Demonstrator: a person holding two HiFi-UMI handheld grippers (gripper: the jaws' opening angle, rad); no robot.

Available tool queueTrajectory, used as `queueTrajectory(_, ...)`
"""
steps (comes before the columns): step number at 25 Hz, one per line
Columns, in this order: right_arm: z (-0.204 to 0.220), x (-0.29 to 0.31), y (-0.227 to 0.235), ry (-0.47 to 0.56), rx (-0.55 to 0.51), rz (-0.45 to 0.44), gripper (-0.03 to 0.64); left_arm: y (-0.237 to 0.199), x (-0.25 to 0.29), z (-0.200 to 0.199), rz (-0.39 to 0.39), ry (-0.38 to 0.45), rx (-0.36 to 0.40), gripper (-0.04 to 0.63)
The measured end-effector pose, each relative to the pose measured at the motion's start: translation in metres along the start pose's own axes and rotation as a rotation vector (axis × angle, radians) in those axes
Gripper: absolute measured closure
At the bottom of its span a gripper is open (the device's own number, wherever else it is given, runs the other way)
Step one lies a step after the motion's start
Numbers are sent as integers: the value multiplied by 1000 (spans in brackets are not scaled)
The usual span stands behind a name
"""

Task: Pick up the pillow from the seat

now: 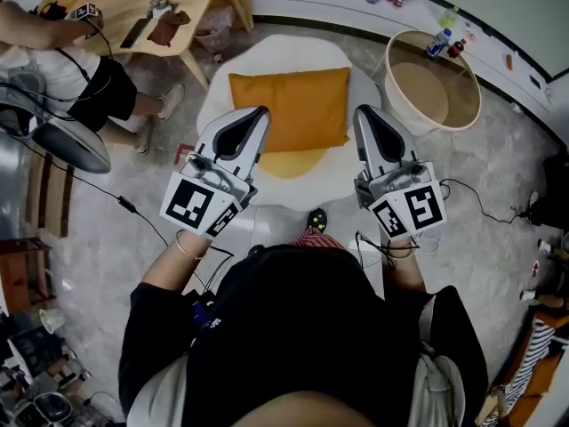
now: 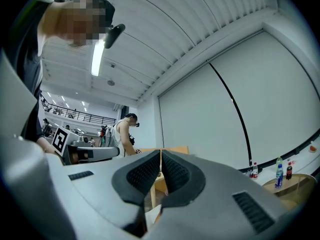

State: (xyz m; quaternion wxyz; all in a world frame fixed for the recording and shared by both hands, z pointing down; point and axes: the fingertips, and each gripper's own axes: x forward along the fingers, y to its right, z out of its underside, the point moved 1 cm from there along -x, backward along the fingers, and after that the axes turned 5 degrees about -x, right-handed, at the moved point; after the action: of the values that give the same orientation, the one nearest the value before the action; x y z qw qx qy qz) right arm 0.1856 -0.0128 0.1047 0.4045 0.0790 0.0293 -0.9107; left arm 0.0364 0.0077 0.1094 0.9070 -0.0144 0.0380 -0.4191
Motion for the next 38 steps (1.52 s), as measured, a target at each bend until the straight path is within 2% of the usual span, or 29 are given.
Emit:
queueTrajectory(6,2,4,24,-6,11,-44,595,-6,18,0,-59,8,3,584)
queueTrajectory(15,18,9,45,-29,21,-75,595,-12,24,5,-106,20,2,584)
queueTrajectory(22,39,29,38,-80,24,-89,595,-52,-1,19,-188,16,-23,584)
queueTrajectory(25,49,41,38,-87,34,-65,595,-78,-8,23,-222,45,-32,584)
queueTrajectory(30,71,67,38,-106,38,-20,595,-118,-7,33,-210,56,17,584)
queueTrajectory(34,88,85,35,-132,48,-24,595,-145,-4,49,-209,78,-1,584)
queueTrajectory(38,108,105,36,-152,52,-24,595,-161,9,69,-192,60,7,584)
